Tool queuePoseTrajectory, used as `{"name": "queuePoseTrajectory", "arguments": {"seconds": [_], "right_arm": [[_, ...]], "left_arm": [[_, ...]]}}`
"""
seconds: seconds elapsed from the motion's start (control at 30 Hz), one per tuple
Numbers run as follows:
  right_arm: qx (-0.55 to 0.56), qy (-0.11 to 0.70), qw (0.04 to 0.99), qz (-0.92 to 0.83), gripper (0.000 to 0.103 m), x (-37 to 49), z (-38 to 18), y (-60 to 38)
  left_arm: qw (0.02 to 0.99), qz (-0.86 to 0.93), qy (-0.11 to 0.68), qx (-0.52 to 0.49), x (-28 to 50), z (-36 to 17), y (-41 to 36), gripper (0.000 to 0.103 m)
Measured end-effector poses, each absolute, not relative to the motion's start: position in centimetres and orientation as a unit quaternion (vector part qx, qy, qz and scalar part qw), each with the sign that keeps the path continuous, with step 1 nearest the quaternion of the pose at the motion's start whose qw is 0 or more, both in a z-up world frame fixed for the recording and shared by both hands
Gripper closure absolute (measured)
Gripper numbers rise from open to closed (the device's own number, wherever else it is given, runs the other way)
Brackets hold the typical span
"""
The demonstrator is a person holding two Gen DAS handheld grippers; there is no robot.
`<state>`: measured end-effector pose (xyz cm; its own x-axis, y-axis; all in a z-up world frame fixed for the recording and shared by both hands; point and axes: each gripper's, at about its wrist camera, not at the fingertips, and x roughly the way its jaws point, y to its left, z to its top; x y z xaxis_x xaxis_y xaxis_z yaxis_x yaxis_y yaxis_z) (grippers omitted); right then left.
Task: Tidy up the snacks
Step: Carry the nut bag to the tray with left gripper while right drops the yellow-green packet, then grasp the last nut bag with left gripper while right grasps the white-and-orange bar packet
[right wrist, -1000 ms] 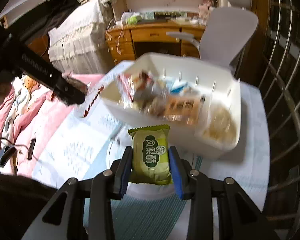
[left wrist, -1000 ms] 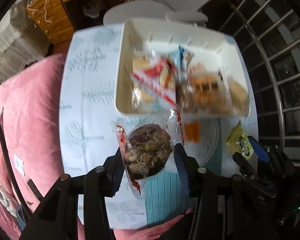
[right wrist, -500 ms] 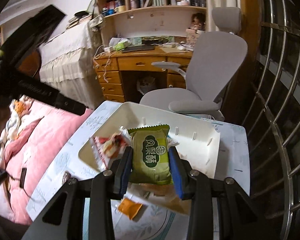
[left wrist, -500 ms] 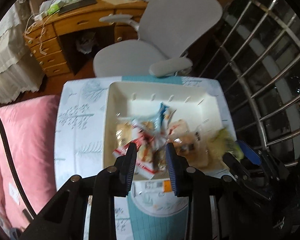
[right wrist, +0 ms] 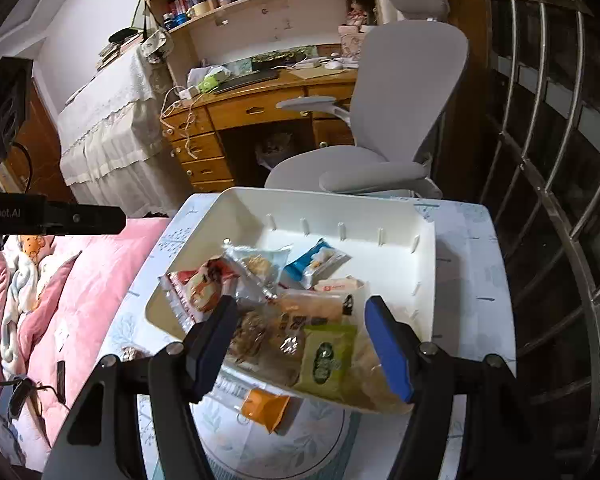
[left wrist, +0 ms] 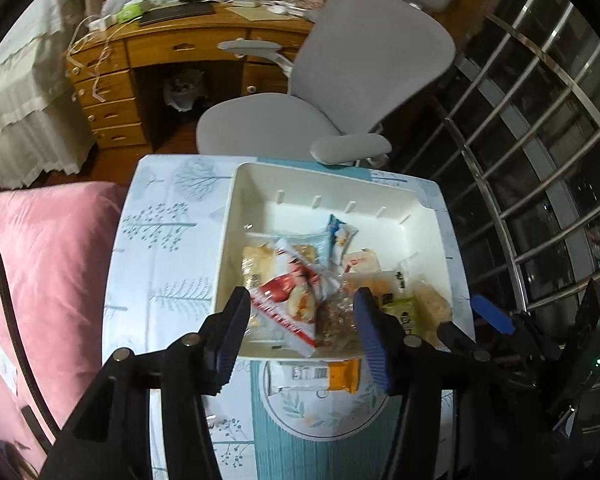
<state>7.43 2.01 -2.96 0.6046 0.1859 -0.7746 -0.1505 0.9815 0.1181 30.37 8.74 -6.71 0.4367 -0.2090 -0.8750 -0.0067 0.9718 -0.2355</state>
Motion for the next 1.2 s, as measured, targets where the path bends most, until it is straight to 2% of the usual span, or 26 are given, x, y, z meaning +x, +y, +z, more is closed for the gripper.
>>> {"name": "queuePoseTrajectory", "arguments": {"seconds": [0.13,0.27,0.57,0.93,1.2], "right_arm": [[0.007,0.438,0.891,0.12,0.036,6.5,-3.4,3.0],[-0.01,0.432,0.89,0.147,0.036,5.3,-4.3,4.0],[-0.063,0.407,0.894,0.178,0.036,1.9,-7.9,6.8],[-0.154,0.395,0.879,0.218,0.036,0.5,-14.5,9.4],[-0.19,0.412,0.861,0.232,0.036,2.0,-18.5,10.6]], "left_arm": [[0.838,-0.035,0.531,-0.122,28.8,-8.3,10.8,0.048],[0.838,-0.013,0.527,-0.143,27.0,-10.3,12.7,0.038],[0.835,0.028,0.526,-0.158,22.9,-16.2,14.7,0.034],[0.817,0.047,0.544,-0.184,19.7,-24.1,15.1,0.034],[0.815,0.085,0.542,-0.185,20.1,-26.5,16.0,0.033]]}}
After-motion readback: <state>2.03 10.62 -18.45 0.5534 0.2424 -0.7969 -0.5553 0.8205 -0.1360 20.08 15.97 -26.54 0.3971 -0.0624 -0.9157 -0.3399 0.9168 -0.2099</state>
